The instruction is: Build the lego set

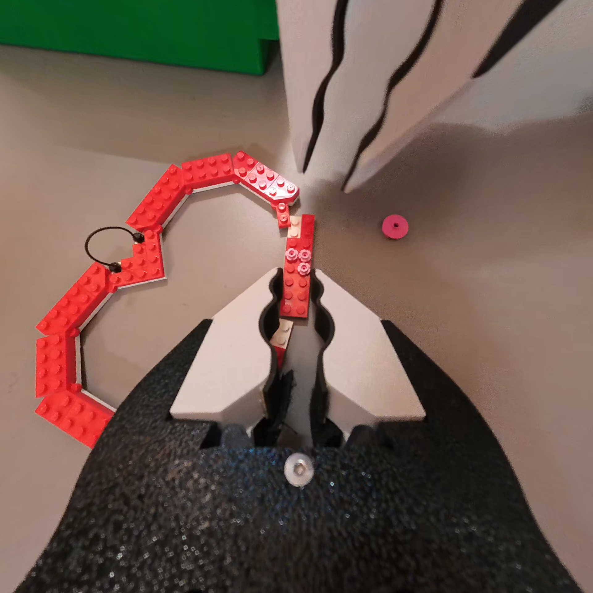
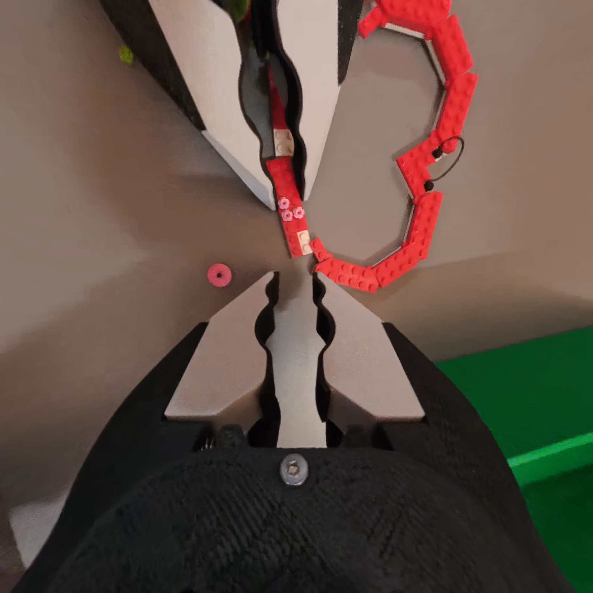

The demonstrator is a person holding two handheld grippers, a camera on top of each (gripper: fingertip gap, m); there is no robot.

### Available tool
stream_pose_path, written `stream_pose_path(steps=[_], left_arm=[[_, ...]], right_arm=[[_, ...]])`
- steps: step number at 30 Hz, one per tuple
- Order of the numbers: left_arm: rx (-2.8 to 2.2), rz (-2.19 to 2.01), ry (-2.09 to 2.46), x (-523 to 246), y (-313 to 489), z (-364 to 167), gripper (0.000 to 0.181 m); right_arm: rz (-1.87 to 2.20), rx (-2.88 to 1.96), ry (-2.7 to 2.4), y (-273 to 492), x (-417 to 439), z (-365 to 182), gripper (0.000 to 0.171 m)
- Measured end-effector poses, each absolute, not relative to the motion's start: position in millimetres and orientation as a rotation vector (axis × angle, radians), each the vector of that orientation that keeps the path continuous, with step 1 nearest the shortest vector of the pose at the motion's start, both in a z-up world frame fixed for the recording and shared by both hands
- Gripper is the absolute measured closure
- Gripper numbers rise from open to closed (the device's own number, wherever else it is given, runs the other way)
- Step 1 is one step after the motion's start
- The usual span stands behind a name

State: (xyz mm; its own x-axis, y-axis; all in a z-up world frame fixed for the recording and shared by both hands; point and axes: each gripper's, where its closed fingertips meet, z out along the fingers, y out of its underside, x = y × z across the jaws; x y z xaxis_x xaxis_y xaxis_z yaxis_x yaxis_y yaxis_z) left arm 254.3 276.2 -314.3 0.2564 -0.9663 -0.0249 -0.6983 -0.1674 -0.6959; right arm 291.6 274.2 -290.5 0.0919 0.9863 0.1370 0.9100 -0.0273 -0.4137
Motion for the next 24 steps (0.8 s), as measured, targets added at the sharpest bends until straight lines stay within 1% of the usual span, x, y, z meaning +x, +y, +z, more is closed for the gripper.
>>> stream_pose_path(steps=[1, 5, 8, 11, 14, 20, 24], left_arm=[[-1.934, -0.582, 1.51, 254, 276, -314, 0.167], [-1.928, -0.581, 1.514, 254, 276, -314, 0.167], [-1.927, -0.581, 1.514, 254, 276, -314, 0.167], [-1.925, -0.582, 1.516, 254, 276, -314, 0.167], [-1.923, -0.581, 1.517, 254, 276, -314, 0.167], [-1.926, -0.608, 1.511, 254, 276, -313, 0.167], [-1.924, -0.631, 1.485, 255, 277, -312, 0.167]], right_arm=[[0.253, -1.976, -1.919, 278, 291, -291, 0.156], [0.172, -1.918, -2.113, 292, 289, -295, 0.151], [0.132, -1.861, -2.238, 296, 290, -304, 0.137], [0.116, -1.814, -2.311, 299, 290, -310, 0.13], [0.081, -1.805, -2.357, 301, 293, -313, 0.13], [0.035, -1.809, -2.36, 303, 295, -315, 0.145], [0.025, -1.832, -2.328, 301, 295, -315, 0.149]])
